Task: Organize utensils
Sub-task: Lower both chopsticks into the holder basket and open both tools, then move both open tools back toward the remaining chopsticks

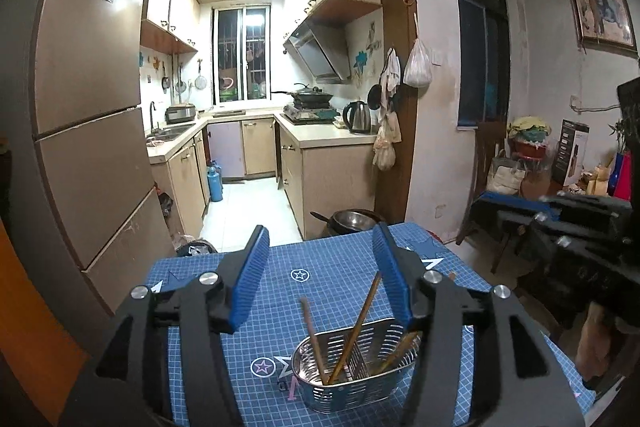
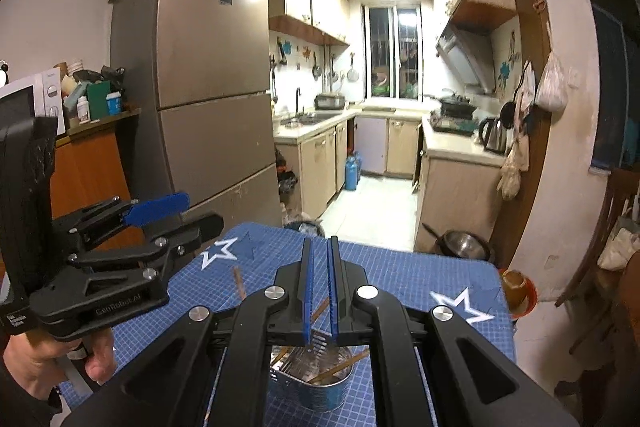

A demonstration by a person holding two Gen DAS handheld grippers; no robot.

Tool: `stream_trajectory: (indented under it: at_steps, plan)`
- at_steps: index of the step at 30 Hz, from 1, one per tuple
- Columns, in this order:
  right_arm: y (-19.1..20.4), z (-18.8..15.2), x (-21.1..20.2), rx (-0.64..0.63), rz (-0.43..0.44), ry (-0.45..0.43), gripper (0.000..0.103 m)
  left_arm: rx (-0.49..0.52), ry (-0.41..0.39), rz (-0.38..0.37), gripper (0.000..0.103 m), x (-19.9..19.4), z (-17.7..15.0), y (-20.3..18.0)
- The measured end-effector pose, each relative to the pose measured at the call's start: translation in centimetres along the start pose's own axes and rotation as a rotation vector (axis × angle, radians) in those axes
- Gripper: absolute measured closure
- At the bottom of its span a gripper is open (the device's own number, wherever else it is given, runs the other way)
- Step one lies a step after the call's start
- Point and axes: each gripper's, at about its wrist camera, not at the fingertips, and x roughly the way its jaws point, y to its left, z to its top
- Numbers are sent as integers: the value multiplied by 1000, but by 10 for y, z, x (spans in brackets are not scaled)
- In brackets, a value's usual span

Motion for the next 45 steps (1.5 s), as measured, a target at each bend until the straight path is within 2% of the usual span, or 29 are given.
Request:
stream_trajectory:
  at_steps: [4,8,12,15,20,22,25,27,32,40,45]
  plan:
    - [8,7,-37,-22,-8,-76,86,5,-27,2,49,-22,0,0]
    - [22,-8,-103,-48,23,-188,86,31,-92,8,44,-77,-13,4]
    - [48,-67,-171,-73,74,-276,86,66,-145,36,38,-138,-58,14]
    - [70,-133,-196,-50,120,-257,86,71,-118,63,37,-171,-115,25]
    - [125,-244,-189,14,178,-115,86,8,-13,86,37,-198,-208,46]
    - [148,-279,-181,17,179,-61,86,-31,49,88,37,-202,-247,55]
    - [176,-315,-168,28,175,22,86,-77,116,64,37,-203,-283,64]
    - [192,-331,-159,20,164,58,86,-70,141,49,37,-203,-301,63]
    - [223,-354,-138,15,137,130,86,-64,128,41,37,-205,-314,65]
    - [235,-369,-115,31,33,152,86,-56,162,7,37,-207,-342,74]
    - [239,-372,-106,28,7,153,86,-35,165,-29,37,-206,-353,70]
